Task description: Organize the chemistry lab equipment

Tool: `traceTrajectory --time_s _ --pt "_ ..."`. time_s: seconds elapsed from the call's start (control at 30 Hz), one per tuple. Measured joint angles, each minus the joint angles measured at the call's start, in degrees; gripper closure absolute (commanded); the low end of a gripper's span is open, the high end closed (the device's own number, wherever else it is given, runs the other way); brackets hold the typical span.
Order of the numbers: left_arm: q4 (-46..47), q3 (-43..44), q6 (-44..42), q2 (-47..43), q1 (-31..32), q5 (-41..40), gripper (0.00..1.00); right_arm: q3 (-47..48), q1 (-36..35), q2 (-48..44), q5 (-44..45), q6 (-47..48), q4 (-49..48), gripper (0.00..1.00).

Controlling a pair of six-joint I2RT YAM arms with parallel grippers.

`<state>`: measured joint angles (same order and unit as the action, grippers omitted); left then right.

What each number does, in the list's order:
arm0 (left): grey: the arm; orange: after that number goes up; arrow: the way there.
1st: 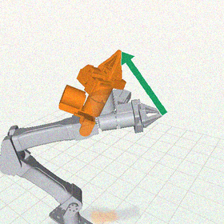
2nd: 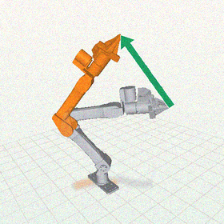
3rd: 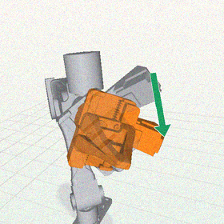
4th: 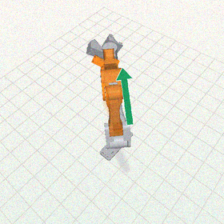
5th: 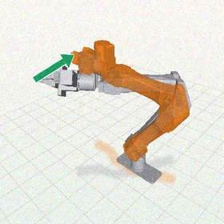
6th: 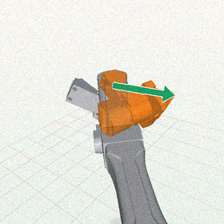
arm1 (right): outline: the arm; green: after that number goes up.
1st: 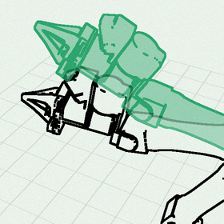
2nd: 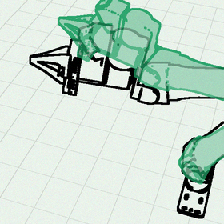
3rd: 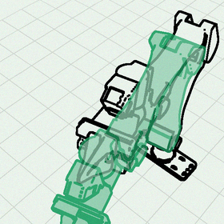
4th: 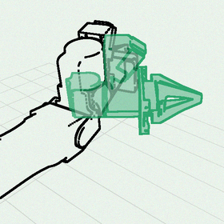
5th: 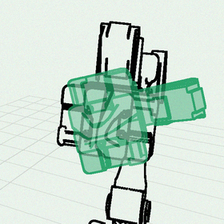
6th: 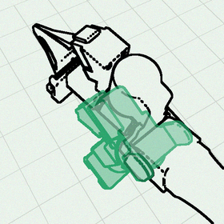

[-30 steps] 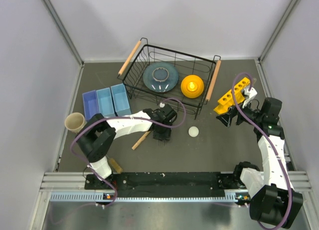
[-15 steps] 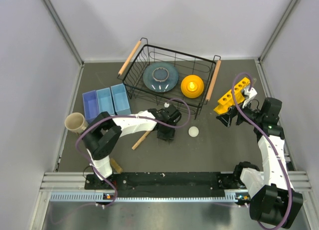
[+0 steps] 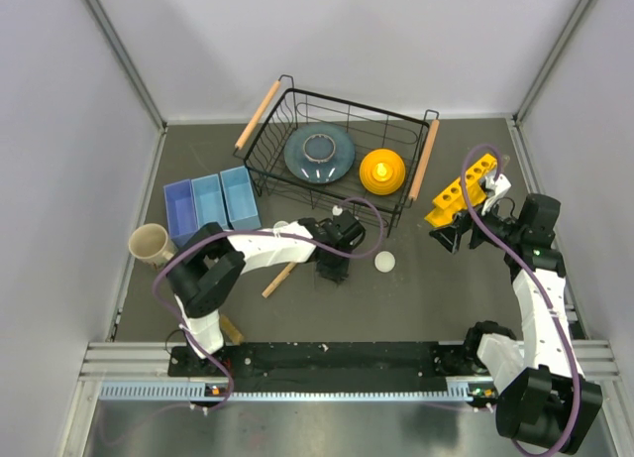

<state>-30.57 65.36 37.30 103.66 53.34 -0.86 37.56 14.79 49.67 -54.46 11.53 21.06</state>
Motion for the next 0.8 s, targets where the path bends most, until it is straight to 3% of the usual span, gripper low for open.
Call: traceTrajectory --time_s 0.17,0.4,0.6,0.8 --pt "0.57 -0.11 -1.01 -0.04 0.96 0.26 0.85 0.00 0.00 0.00 -0.28 0.04 0.02 0.01" --pt "2.49 -3.52 -2.45 -2.69 2.45 1.92 0.86 0.00 0.02 0.28 -4.02 0.61 1.09 0.01" --pt "4.57 -8.66 -3.48 -10.01 3.45 2.89 0.87 0.11 0.00 0.37 -8.20 1.66 3.28 0.01" --pt "9.73 -13.38 -5.20 -18.95 5.49 4.96 0.87 5.14 0.00 2.27 -10.12 6.54 12.22 0.01"
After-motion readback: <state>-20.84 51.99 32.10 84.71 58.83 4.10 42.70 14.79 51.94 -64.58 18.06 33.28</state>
